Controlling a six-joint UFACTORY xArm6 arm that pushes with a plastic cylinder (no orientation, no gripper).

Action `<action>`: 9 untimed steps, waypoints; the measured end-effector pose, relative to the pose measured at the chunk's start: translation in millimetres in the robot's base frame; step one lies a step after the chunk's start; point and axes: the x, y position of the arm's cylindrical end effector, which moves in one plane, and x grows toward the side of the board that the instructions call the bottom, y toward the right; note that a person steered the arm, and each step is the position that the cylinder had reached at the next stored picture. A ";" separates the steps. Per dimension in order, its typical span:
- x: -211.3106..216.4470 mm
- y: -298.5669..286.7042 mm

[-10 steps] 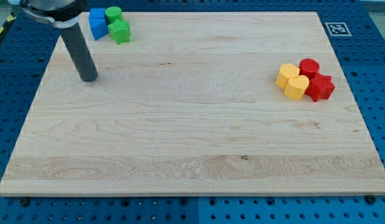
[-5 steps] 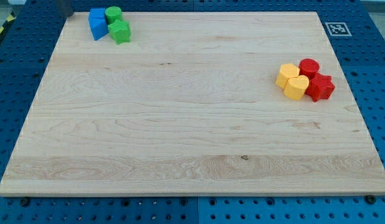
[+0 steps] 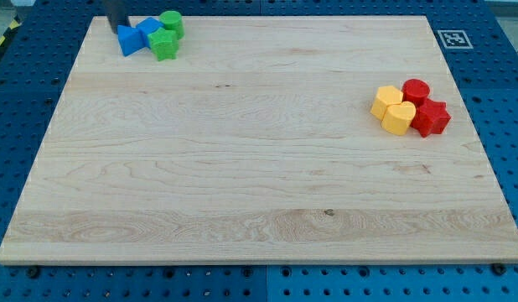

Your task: Separate the blue blocks from the green blocks

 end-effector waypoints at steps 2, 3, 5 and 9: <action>54.8 57.9; 65.5 59.7; -27.0 11.5; 30.6 76.4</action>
